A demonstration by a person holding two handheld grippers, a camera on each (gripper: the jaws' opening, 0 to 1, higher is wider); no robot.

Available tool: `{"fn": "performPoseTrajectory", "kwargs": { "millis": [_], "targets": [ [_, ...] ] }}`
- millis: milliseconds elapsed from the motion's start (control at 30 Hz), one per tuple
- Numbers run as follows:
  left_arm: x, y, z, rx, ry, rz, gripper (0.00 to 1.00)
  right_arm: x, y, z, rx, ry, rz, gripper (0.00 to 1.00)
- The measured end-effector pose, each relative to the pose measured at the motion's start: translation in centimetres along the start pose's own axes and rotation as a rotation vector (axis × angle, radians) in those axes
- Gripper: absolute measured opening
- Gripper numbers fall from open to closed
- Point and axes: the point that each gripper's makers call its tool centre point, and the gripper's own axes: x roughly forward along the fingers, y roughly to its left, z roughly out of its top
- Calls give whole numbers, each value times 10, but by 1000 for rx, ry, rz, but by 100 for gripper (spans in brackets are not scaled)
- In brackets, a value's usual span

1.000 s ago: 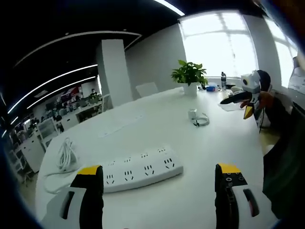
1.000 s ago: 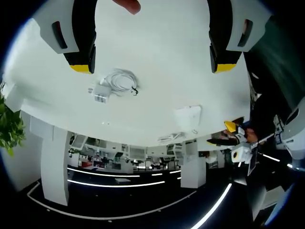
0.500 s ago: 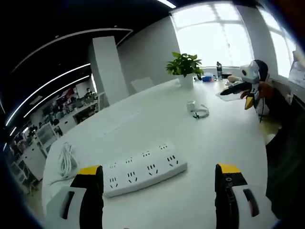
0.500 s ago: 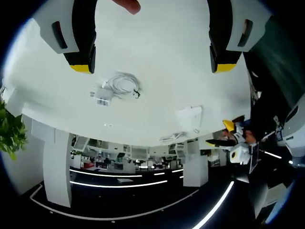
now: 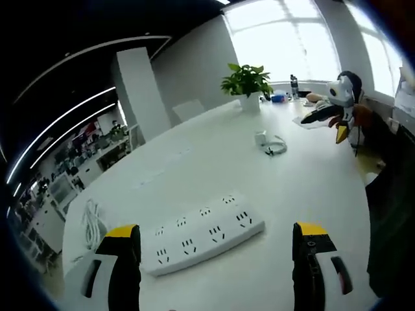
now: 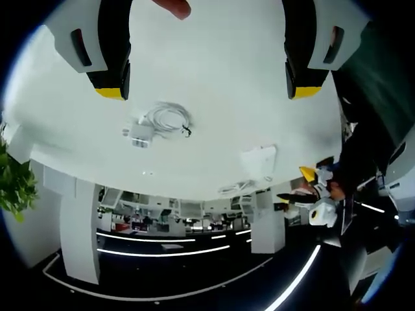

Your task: Straighten the power strip on the desk, plug the charger into it

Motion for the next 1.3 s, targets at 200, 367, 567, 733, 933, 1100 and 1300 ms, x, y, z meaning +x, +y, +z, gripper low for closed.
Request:
{"fn": "performPoseTrajectory", "kwargs": {
  "millis": [200,367,567,733,933,1100,1300],
  "targets": [
    [5,0,1,21,15,-13,100,4,2,0,0,4,9,100],
    [10,5,-3,43,45,-1,100,7,3,2,-1,2,17,100],
    [10,8,-5,49,56,-2,100,11,4,3,-7,9,25,100],
    [9,9,-5,55,60,-3,100,12,4,5,-8,7,27,100],
    [11,10,-6,67,71,-12,100,12,5,3,-5,9,30,100],
    [16,16,-9,89,98,-19,100,11,3,1,1,11,26,100],
    [18,19,-8,101,111,-22,100,10,1,0,3,12,22,100]
  ]
}}
